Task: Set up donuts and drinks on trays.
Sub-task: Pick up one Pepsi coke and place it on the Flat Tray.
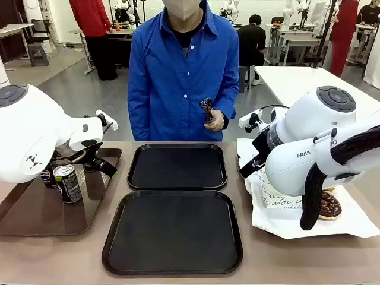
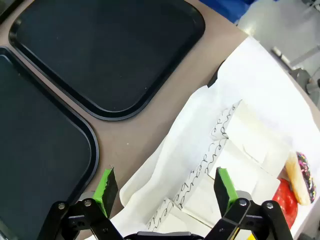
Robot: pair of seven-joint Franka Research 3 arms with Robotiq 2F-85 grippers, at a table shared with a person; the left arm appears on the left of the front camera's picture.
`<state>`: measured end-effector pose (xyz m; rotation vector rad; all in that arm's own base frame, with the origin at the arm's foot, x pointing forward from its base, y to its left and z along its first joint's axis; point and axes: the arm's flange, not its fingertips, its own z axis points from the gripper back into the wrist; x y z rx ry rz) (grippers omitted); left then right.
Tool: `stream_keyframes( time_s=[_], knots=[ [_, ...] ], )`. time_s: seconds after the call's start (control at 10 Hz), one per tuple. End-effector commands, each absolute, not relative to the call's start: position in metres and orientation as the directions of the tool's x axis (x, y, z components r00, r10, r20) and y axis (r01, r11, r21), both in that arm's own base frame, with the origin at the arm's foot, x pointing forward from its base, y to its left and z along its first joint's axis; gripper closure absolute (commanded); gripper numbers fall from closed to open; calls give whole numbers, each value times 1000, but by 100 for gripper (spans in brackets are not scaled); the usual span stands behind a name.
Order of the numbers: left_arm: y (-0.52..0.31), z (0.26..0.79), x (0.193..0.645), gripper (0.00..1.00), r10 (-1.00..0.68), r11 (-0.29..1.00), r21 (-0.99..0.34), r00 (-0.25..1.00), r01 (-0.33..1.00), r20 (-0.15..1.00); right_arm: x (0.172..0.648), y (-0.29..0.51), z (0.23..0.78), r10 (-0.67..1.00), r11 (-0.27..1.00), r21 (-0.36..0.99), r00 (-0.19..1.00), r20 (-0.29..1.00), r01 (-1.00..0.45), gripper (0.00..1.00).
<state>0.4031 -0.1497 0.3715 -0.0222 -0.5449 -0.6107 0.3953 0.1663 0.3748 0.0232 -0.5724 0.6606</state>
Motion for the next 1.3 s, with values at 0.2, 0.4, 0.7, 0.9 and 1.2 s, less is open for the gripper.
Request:
stream_keyframes(
  time_s=[0.2,0.4,0.7,0.9,1.2],
  knots=[
    [-150,372,403,0,-539,823,138,683,551,493,395,166,375,573,795,-157,642,509,-586,0],
    [-150,372,403,0,-539,823,138,683,551,493,395,166,375,573,795,-157,642,509,-586,0],
    [-150,372,403,0,-539,823,138,683,551,493,395,166,375,573,795,-157,642,509,-586,0],
    [-150,372,403,0,-539,823,138,683,551,493,395,166,375,573,795,-157,642,509,-586,0],
    [-150,372,403,0,-539,823,138,683,551,493,395,166,375,573,795,-157,642,509,-586,0]
  ],
)
